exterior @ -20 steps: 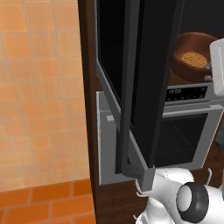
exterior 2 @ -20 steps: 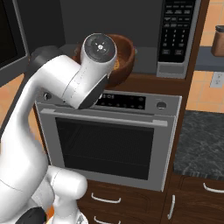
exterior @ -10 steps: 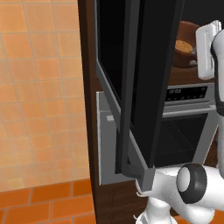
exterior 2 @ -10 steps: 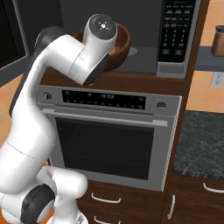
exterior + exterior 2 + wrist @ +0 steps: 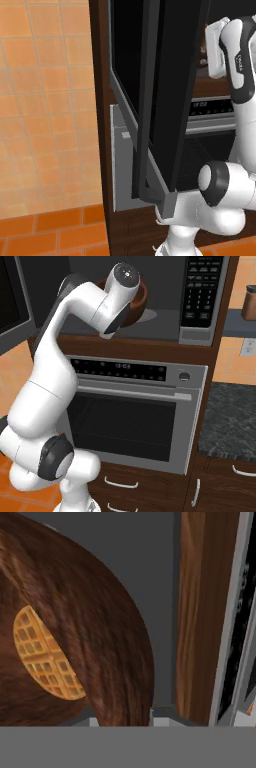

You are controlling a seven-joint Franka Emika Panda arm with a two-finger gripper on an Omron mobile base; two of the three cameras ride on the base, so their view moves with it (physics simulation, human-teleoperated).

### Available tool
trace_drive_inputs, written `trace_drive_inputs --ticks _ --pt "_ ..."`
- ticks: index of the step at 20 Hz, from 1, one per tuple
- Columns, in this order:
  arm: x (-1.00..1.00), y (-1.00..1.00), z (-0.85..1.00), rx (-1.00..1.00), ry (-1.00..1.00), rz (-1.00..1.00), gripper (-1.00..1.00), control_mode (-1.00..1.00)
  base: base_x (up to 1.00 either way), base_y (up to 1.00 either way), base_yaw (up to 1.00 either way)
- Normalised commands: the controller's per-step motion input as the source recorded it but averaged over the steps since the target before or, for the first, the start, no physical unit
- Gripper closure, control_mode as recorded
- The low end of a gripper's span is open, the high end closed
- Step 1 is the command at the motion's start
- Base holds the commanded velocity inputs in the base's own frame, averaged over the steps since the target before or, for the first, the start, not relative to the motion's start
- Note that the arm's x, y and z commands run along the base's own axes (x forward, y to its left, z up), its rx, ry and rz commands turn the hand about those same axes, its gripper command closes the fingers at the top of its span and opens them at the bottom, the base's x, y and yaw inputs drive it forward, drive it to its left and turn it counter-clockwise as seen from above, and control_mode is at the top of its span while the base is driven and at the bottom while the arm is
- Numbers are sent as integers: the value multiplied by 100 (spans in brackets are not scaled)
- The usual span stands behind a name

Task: Open the microwave, place the bowl with waffle inside the microwave, then close the microwave door and turn it on.

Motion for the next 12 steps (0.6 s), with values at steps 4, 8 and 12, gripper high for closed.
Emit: trace_drive_inputs --ticks 4,8,12 --pt "73 11 0 0 2 0 100 -100 0 0 0" --pt "60 7 1 0 5 0 100 -100 0 0 0" --pt "62 0 0 1 8 0 100 -100 0 0 0"
